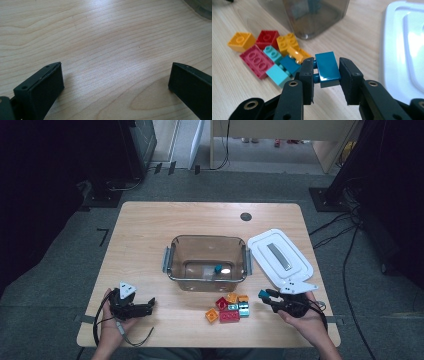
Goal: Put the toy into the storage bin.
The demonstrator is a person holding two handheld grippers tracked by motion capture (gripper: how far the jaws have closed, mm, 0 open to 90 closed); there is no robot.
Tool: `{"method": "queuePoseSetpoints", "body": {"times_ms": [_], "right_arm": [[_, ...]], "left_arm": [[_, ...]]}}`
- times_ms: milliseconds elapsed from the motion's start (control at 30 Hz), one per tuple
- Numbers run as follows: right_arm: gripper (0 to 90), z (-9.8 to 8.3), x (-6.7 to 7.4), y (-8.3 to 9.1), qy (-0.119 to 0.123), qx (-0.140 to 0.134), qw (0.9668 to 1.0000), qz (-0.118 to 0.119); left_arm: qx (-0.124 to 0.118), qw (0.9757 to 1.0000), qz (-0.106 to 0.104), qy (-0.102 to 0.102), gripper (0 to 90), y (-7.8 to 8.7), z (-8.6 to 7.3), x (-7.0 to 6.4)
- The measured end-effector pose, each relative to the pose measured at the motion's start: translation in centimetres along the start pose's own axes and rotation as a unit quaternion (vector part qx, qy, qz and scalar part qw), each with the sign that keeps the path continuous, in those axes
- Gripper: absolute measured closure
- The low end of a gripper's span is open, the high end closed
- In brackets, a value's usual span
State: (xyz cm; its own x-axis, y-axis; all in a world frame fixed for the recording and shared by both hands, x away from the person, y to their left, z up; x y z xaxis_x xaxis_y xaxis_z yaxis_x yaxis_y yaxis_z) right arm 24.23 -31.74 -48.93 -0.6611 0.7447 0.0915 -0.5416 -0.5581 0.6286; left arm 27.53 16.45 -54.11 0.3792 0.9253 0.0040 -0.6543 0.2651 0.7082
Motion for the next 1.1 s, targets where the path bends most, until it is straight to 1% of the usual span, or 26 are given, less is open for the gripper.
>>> {"method": "queuePoseSetpoints", "body": {"times_ms": [67,367,400,767,833,867,900,1000,1100], "right_arm": [[66.9,0.4,-0.1,0.2,0.001,-0.001,1.0,-0.002],[67.0,3.7,-0.4,2.3,-0.003,-0.016,0.9998,-0.01],[67.0,4.4,-0.4,2.5,-0.004,-0.019,0.9998,-0.01],[67.0,7.8,-0.7,3.7,-0.006,-0.026,0.9995,-0.015],[67.0,8.0,-0.7,3.8,-0.004,-0.028,0.9995,-0.016],[67.0,8.8,-0.7,4.0,-0.004,-0.029,0.9994,-0.017],[67.0,8.8,-0.7,4.0,-0.004,-0.029,0.9994,-0.017],[67.0,9.8,-0.6,4.2,-0.003,-0.036,0.9993,-0.013],[67.0,10.9,-0.2,4.0,0.004,-0.035,0.9993,-0.01]], "left_arm": [[0.0,1.0,0.0,0.0,0.0,0.0,0.0,0.0],[0.0,1.0,0.0,0.001,0.0,0.0,0.0,0.0],[0.0,1.0,0.0,0.001,0.0,0.0,0.0,0.0],[0.0,1.0,0.0,0.001,0.0,0.0,0.0,0.0],[0.0,1.0,0.0,0.001,0.0,0.0,0.0,0.0],[-0.001,1.0,0.0,0.001,0.0,0.0,0.0,0.0],[-0.001,1.0,0.0,0.001,0.0,0.0,0.0,0.0],[0.0,1.0,0.0,0.0,0.0,0.0,0.0,0.0],[0.0,1.0,0.0,0.001,0.0,0.0,0.0,0.0]]}}
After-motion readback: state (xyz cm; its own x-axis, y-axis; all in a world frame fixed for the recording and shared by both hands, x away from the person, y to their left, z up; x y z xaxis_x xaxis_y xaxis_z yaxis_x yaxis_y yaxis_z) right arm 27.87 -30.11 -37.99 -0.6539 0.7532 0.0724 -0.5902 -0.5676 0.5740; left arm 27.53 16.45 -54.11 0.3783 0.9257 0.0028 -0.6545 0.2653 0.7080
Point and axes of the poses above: each handheld gripper's, and its own axes: y roughly backward along the jaws, z roughly out of its top, x roughly to its left, the point moved 3 cm from there along -y, roughly forward along the jaws
